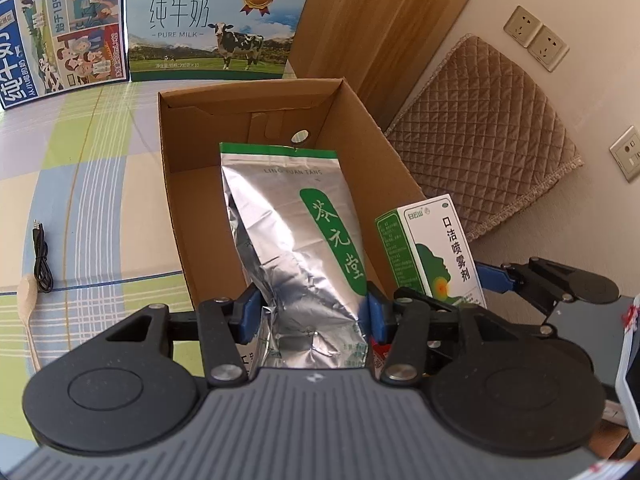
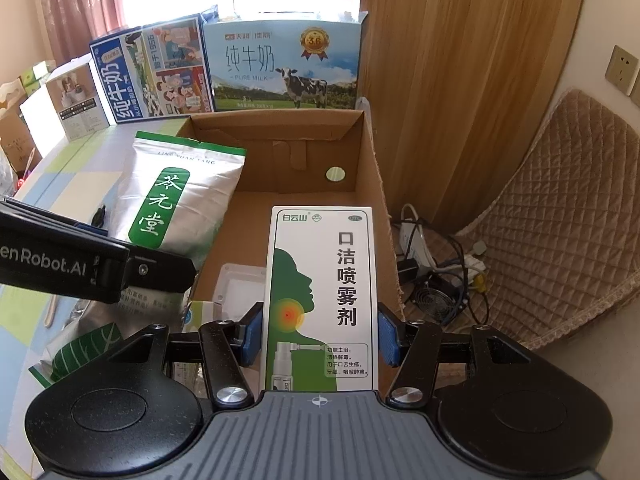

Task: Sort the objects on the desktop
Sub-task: 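Open the left tool to drop the foil bag while the right tool drops the spray box into the box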

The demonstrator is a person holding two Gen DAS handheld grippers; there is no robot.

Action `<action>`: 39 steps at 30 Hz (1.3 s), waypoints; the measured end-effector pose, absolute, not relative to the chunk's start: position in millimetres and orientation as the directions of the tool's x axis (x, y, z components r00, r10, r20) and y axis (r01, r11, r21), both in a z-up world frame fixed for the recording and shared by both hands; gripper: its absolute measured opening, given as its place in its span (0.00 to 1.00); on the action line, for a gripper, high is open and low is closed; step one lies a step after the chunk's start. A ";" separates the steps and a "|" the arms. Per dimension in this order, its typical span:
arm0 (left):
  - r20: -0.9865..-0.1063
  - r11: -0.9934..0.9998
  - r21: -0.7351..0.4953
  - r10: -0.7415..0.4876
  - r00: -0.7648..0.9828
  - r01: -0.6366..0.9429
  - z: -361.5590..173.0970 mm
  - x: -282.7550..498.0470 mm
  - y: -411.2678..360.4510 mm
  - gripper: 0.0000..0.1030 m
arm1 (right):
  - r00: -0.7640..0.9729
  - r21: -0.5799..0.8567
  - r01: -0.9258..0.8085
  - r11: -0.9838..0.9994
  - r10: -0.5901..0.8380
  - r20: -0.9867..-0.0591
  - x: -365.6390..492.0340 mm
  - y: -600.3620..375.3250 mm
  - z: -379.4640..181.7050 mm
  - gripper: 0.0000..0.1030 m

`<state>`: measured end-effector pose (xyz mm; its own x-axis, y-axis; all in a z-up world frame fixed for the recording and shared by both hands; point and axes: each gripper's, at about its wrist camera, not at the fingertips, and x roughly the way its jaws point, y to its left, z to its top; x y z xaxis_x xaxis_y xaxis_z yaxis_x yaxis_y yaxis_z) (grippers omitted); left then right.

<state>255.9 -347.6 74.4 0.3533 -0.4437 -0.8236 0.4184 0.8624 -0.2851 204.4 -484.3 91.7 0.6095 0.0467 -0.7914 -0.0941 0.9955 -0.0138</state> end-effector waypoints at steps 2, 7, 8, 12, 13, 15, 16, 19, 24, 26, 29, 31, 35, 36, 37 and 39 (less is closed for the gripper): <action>-0.824 0.865 -0.285 -0.441 0.355 0.414 73.0 257.1 -348.0 0.45 | 0.607 -0.011 -0.093 0.996 0.048 -0.793 205.2 -484.7 90.1 0.52; -0.821 0.873 -0.282 -0.434 0.371 0.397 71.7 259.4 -344.3 0.45 | 0.602 -0.010 -0.094 0.996 0.049 -0.797 206.9 -485.3 87.4 0.52; -0.818 0.874 -0.282 -0.434 0.376 0.396 72.4 259.6 -343.2 0.44 | 0.602 -0.010 -0.094 0.995 0.049 -0.797 206.9 -485.5 86.9 0.51; -0.815 0.874 -0.268 -0.430 0.388 0.405 75.5 259.3 -340.4 0.44 | 0.600 -0.007 -0.094 0.996 0.051 -0.799 206.4 -484.9 86.3 0.52; -0.814 0.874 -0.266 -0.429 0.391 0.406 76.3 259.1 -339.4 0.44 | 0.600 -0.006 -0.094 0.996 0.051 -0.798 206.4 -484.9 86.5 0.52; -0.813 0.875 -0.263 -0.428 0.394 0.407 77.4 259.1 -337.0 0.44 | 0.600 -0.004 -0.094 0.996 0.053 -0.798 205.8 -484.0 86.3 0.52; -0.813 0.875 -0.262 -0.427 0.395 0.407 77.6 259.3 -335.6 0.44 | 0.600 -0.002 -0.095 0.996 0.055 -0.798 205.5 -483.7 86.4 0.52; -0.813 0.878 -0.257 -0.422 0.401 0.404 78.1 258.3 -330.7 0.44 | 0.601 -0.002 -0.096 0.995 0.056 -0.797 205.1 -481.2 86.8 0.52; -0.813 0.882 -0.253 -0.417 0.406 0.398 78.9 256.8 -323.1 0.44 | 0.606 -0.002 -0.100 0.995 0.059 -0.793 204.7 -476.9 89.0 0.52; -0.812 0.883 -0.253 -0.416 0.409 0.396 79.5 256.7 -320.3 0.44 | 0.608 -0.002 -0.102 0.995 0.061 -0.791 204.6 -475.2 90.0 0.52; -0.810 0.883 -0.251 -0.416 0.413 0.396 80.6 255.3 -317.1 0.44 | 0.611 -0.002 -0.106 0.994 0.063 -0.789 204.9 -472.8 91.4 0.52; -0.809 0.883 -0.251 -0.416 0.415 0.396 81.2 254.5 -315.2 0.44 | 0.613 0.001 -0.107 0.994 0.067 -0.787 205.4 -471.8 92.0 0.52; -0.808 0.884 -0.249 -0.415 0.419 0.395 82.0 253.4 -311.2 0.44 | 0.634 0.041 -0.096 0.995 0.093 -0.767 205.5 -473.0 93.7 0.52; -0.808 0.885 -0.247 -0.413 0.421 0.394 82.1 253.1 -310.1 0.44 | 0.634 0.046 -0.092 0.995 0.094 -0.768 205.9 -473.1 94.4 0.52; -0.808 0.886 -0.244 -0.411 0.423 0.394 82.3 252.9 -308.7 0.44 | 0.636 0.044 -0.092 0.995 0.092 -0.766 206.0 -472.8 95.4 0.53; -0.808 0.886 -0.245 -0.410 0.423 0.393 82.3 252.5 -305.9 0.44 | 0.639 0.034 -0.092 0.995 0.085 -0.765 205.0 -472.2 96.9 0.54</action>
<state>252.5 -305.9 82.3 0.4227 -0.4105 -0.8080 0.3927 0.8865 -0.2449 205.0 -472.2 96.9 0.6389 0.0853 -0.7646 -0.0917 0.9952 0.0344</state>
